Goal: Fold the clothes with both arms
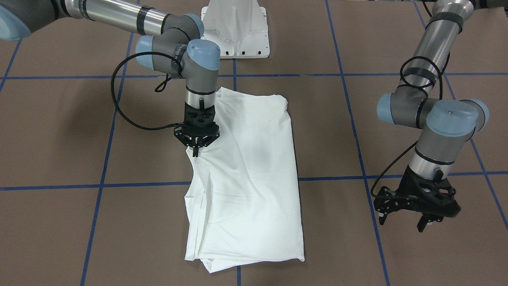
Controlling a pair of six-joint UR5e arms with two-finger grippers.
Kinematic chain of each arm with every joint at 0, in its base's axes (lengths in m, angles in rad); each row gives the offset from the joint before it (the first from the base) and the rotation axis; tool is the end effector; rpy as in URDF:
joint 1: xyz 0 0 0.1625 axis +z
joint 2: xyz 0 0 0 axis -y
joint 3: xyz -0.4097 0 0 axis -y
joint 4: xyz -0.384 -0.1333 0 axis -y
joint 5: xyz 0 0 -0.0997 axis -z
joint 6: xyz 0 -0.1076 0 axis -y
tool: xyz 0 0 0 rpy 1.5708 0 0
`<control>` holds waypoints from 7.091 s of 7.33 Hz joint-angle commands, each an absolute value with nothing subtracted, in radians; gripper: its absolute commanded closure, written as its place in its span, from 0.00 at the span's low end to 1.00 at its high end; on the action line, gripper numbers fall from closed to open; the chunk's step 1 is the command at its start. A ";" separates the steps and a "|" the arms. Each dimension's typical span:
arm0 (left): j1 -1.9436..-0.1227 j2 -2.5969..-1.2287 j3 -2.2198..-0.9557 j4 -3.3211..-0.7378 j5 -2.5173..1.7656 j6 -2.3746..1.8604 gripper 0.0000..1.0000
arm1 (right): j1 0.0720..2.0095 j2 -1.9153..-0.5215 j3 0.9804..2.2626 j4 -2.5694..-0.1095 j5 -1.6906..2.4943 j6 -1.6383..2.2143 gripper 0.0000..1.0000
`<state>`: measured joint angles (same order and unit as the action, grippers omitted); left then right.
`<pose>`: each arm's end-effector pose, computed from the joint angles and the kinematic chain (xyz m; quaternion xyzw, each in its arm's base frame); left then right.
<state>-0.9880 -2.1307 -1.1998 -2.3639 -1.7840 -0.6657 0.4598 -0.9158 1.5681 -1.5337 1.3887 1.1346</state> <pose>0.3137 -0.6767 0.4130 0.3256 0.3502 0.0138 0.8782 -0.5586 -0.4471 0.2726 0.2229 -0.2662 0.0418 0.9369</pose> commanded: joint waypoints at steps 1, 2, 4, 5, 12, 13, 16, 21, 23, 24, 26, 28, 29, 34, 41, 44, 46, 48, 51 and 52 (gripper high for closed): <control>-0.988 -2.129 -1.201 -2.364 -1.784 -0.666 0.00 | 0.463 -0.972 1.608 -1.534 1.384 1.123 0.84; -0.988 -2.129 -1.201 -2.364 -1.784 -0.666 0.00 | 0.460 -0.976 1.605 -1.529 1.381 1.126 0.01; -0.988 -2.129 -1.209 -2.362 -1.784 -0.666 0.00 | 0.469 -0.938 1.615 -1.520 1.388 1.127 0.00; -0.988 -2.128 -1.236 -2.358 -1.808 -0.666 0.00 | 0.475 -0.933 1.675 -1.522 1.411 1.137 0.00; -0.628 -1.925 -1.867 -2.052 -1.808 -1.254 0.00 | 0.368 -1.262 2.089 -1.319 1.453 1.451 0.00; -0.521 -1.925 -1.859 -2.051 -1.711 -1.343 0.00 | 0.367 -1.269 2.089 -1.321 1.439 1.451 0.00; -0.418 -1.924 -1.833 -2.049 -1.680 -1.400 0.00 | 0.350 -1.269 2.083 -1.321 1.398 1.451 0.00; -0.364 -1.924 -1.810 -2.051 -1.674 -1.402 0.07 | 0.347 -1.269 2.082 -1.319 1.396 1.450 0.00; -0.362 -1.925 -1.799 -2.051 -1.674 -1.401 0.15 | 0.345 -1.269 2.080 -1.319 1.396 1.450 0.00; -0.362 -1.931 -1.787 -2.051 -1.674 -1.401 0.14 | 0.345 -1.269 2.080 -1.319 1.396 1.450 0.00; -0.345 -1.936 -1.770 -2.052 -1.674 -1.402 0.20 | 0.344 -1.269 2.080 -1.319 1.394 1.450 0.00; -0.336 -1.937 -1.772 -2.052 -1.675 -1.402 0.74 | 0.338 -1.269 2.080 -1.319 1.381 1.450 0.00; -0.336 -1.936 -1.773 -2.052 -1.675 -1.402 1.00 | 0.334 -1.269 2.080 -1.321 1.381 1.451 0.00; -0.341 -1.930 -1.830 -2.048 -1.675 -1.402 1.00 | 0.237 -1.247 2.047 -1.386 1.379 1.844 0.03; -0.341 -1.925 -1.844 -2.048 -1.655 -1.404 1.00 | 0.170 -1.083 1.873 -1.560 1.384 2.207 0.28; -0.342 -1.927 -1.845 -2.049 -1.654 -1.404 1.00 | 0.158 -1.066 1.845 -1.562 1.384 2.214 0.27; -0.342 -1.922 -1.858 -2.048 -1.654 -1.404 1.00 | 0.156 -1.060 1.826 -1.562 1.381 2.221 0.27; -0.342 -1.922 -1.864 -2.048 -1.654 -1.404 1.00 | 0.158 -1.043 1.796 -1.560 1.381 2.221 0.27; -0.342 -1.921 -1.864 -2.048 -1.654 -1.404 1.00 | 0.156 -1.043 1.796 -1.557 1.379 2.290 0.66; -0.342 -1.921 -1.864 -2.048 -1.654 -1.404 1.00 | 0.156 -1.043 1.796 -1.554 1.379 2.315 1.00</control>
